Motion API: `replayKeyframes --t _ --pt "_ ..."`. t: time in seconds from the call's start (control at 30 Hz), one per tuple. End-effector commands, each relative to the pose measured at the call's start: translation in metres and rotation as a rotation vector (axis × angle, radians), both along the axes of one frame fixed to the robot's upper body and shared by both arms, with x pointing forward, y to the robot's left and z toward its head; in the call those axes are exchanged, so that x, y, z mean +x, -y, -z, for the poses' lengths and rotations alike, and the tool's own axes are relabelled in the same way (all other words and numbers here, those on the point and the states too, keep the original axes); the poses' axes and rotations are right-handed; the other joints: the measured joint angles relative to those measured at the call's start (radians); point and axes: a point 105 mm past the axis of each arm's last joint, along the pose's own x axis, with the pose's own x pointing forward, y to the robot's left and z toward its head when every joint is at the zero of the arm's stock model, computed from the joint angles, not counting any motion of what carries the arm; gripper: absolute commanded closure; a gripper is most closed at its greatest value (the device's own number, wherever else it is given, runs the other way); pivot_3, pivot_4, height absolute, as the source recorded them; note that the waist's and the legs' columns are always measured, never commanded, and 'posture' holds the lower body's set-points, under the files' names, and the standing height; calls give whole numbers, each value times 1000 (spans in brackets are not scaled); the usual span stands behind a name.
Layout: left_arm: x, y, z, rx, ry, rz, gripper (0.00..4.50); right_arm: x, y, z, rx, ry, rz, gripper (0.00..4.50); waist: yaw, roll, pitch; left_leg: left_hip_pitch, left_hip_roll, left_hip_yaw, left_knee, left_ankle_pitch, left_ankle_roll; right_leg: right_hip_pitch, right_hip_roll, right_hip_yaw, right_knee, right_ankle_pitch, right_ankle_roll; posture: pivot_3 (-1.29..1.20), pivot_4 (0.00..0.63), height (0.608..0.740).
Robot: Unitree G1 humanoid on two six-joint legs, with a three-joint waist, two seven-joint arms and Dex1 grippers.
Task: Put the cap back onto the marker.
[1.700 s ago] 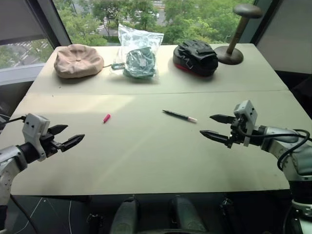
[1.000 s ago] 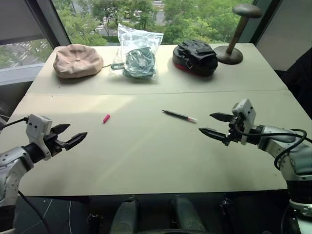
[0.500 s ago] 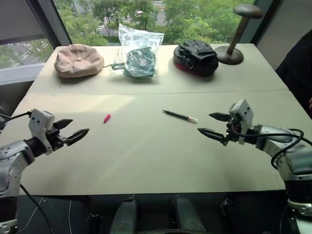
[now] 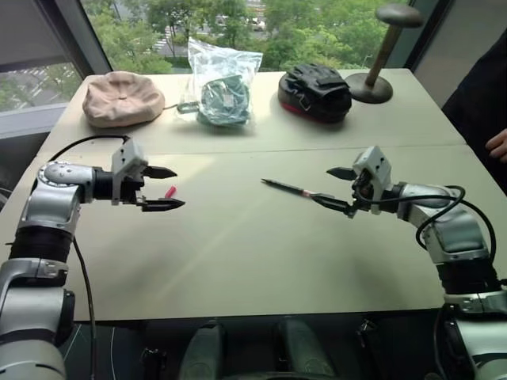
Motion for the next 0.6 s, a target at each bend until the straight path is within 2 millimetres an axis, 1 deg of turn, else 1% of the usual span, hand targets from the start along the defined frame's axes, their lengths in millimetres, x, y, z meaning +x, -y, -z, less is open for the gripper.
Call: replayKeyframes --t 0.03,0.1,0.17,0.23,0.33,0.4,0.6 --pt "7 1 -9 -15 35 3 44 14 -15 1 -28 29 -73 0 -1 0 0 0 0 0 0 0 0 0 1 0 0 0 0 0 150 740" --pt "8 4 -11 -37 37 6 44 27 -23 5 -50 30 -97 0 -9 0 0 1 1 0 1 0 0 0 1 0 1 0 0 0 150 740" --pt "9 6 -13 -57 40 1 44 39 -27 7 -50 24 -90 0 -13 0 0 0 1 -1 1 0 0 0 1 0 2 0 0 0 150 740" --pt "10 6 -14 -62 42 -2 44 48 -31 8 -52 24 -92 0 -16 0 0 0 1 -1 1 0 0 0 1 0 2 0 0 0 150 740" --pt "9 4 -12 -63 50 -19 44 61 -44 10 -45 16 -90 0 -19 0 0 0 1 -1 1 0 0 0 1 0 2 0 0 0 150 740" --pt "8 2 -12 -72 54 -33 44 65 -51 12 -41 8 -97 0 -22 0 0 0 1 -1 1 0 0 0 0 0 2 0 0 0 150 740" --pt "2 -4 -9 -89 58 -68 44 65 -64 23 -49 -23 -137 0 -23 0 0 0 1 -2 0 0 0 0 0 0 2 0 0 0 150 740"
